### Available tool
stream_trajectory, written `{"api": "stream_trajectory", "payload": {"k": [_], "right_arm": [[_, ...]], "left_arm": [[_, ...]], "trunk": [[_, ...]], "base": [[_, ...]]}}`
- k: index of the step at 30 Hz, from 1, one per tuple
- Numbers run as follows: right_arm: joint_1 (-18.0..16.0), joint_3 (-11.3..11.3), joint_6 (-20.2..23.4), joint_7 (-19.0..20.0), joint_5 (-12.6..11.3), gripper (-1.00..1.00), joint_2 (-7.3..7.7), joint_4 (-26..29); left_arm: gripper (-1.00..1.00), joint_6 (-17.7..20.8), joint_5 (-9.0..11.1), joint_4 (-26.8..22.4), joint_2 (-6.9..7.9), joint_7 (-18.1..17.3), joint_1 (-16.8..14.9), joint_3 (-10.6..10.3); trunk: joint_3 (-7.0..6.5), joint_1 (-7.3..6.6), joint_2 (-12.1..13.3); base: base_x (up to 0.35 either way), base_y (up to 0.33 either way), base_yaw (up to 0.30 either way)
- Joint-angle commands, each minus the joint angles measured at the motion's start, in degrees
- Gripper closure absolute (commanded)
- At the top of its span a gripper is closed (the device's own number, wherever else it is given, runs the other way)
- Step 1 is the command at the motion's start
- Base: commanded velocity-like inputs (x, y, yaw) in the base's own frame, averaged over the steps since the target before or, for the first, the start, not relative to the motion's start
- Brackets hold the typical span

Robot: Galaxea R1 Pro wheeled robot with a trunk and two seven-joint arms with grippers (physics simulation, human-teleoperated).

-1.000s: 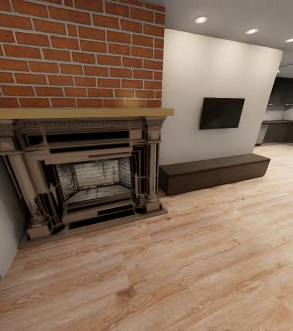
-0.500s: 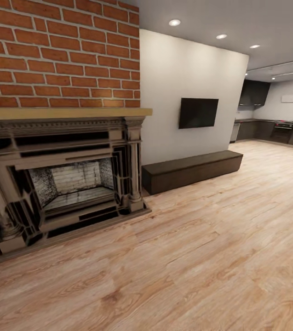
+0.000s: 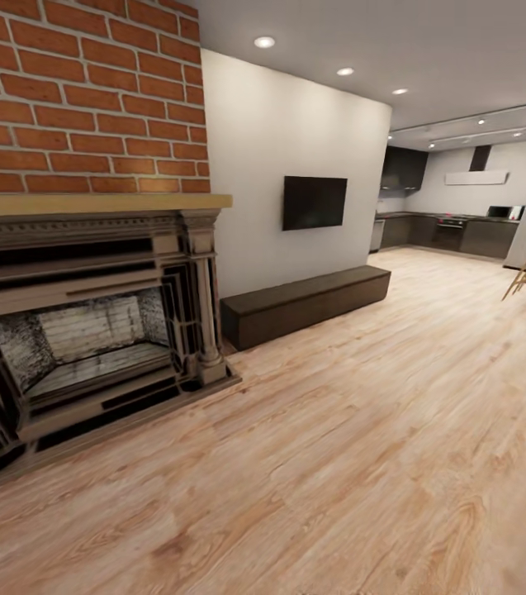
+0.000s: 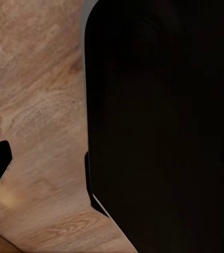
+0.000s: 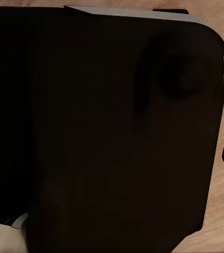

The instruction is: Turn on the radio receiver that's on the table in the living room.

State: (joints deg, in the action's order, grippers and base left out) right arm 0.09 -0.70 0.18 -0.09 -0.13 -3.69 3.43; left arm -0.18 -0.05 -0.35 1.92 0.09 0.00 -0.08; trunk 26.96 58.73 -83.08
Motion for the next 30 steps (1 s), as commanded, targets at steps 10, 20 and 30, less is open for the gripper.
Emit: {"api": "stream_trajectory", "payload": {"k": [10,20,30], "right_arm": [[0.0,0.0,0.0,0.0,0.0,-1.0,0.0,0.0],[0.0,0.0,0.0,0.0,0.0,-1.0,0.0,0.0],[0.0,0.0,0.0,0.0,0.0,-1.0,0.0,0.0]], "left_arm": [[-1.0,0.0,0.0,0.0,-0.06,0.0,0.0,0.1],[-1.0,0.0,0.0,0.0,-0.05,0.0,0.0,0.1],[-1.0,0.0,0.0,0.0,-0.07,0.0,0.0,0.1]], "trunk": [[0.0,0.0,0.0],[0.0,0.0,0.0],[0.0,0.0,0.0]], "base": [[0.0,0.0,-0.292],[0.0,0.0,-0.292],[0.0,0.0,-0.292]]}}
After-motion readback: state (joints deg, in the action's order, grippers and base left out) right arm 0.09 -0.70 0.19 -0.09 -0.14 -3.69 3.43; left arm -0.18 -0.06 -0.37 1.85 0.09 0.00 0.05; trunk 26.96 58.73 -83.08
